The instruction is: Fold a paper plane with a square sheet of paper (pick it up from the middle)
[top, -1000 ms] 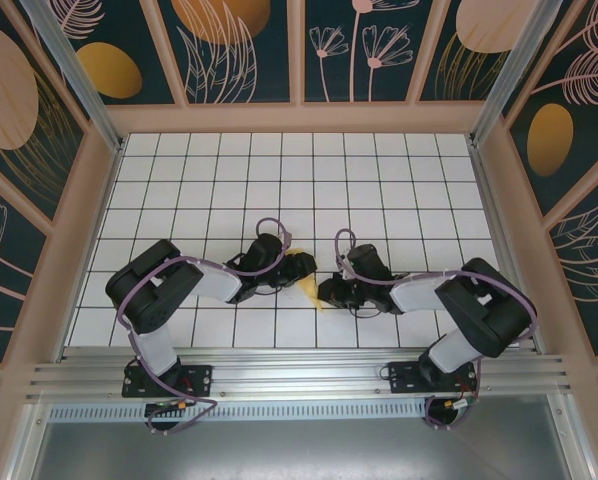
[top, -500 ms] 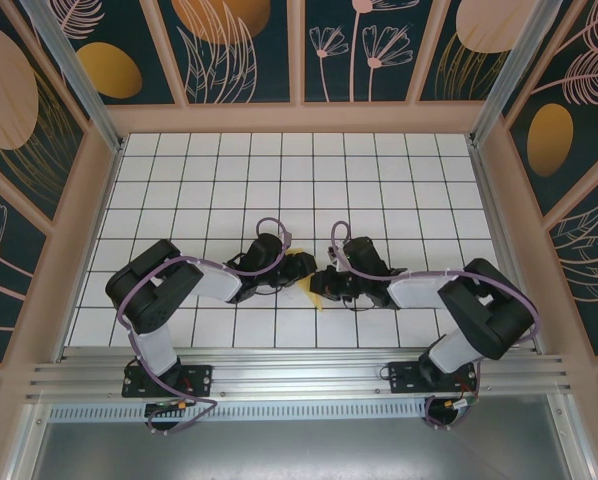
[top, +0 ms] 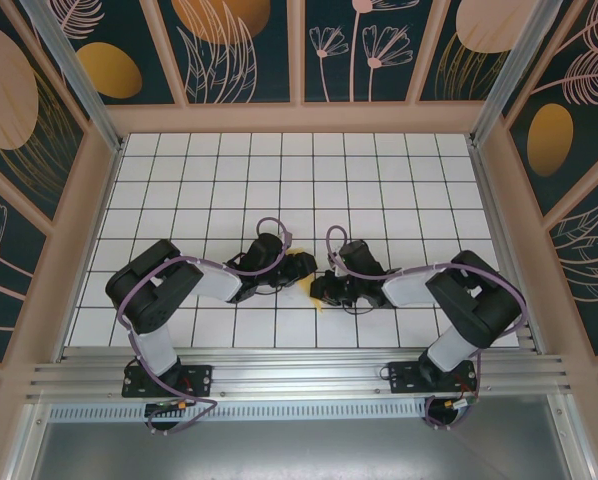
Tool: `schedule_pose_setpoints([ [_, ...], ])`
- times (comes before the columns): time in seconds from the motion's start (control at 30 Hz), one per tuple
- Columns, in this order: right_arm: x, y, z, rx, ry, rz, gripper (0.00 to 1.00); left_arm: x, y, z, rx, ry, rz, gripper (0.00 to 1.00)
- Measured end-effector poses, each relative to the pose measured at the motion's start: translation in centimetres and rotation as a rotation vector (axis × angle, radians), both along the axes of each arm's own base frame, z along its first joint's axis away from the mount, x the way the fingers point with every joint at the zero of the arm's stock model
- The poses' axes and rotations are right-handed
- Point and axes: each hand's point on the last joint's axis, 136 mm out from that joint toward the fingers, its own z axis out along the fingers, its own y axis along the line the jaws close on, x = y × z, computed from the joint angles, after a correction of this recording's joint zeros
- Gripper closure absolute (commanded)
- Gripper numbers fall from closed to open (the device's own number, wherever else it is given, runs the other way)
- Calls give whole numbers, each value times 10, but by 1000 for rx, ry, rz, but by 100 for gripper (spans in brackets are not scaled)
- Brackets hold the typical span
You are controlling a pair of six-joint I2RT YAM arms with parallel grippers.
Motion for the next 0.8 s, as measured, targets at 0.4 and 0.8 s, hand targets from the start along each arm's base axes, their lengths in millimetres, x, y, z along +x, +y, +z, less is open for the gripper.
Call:
schedule_pose_setpoints([
  [0.4, -2, 19, 32, 52, -63, 47, 84, 1, 0, 1, -2, 2, -2, 51],
  [0.8, 5, 11, -3, -4, -16, -12, 95, 0, 0, 0, 3, -1, -8, 51],
])
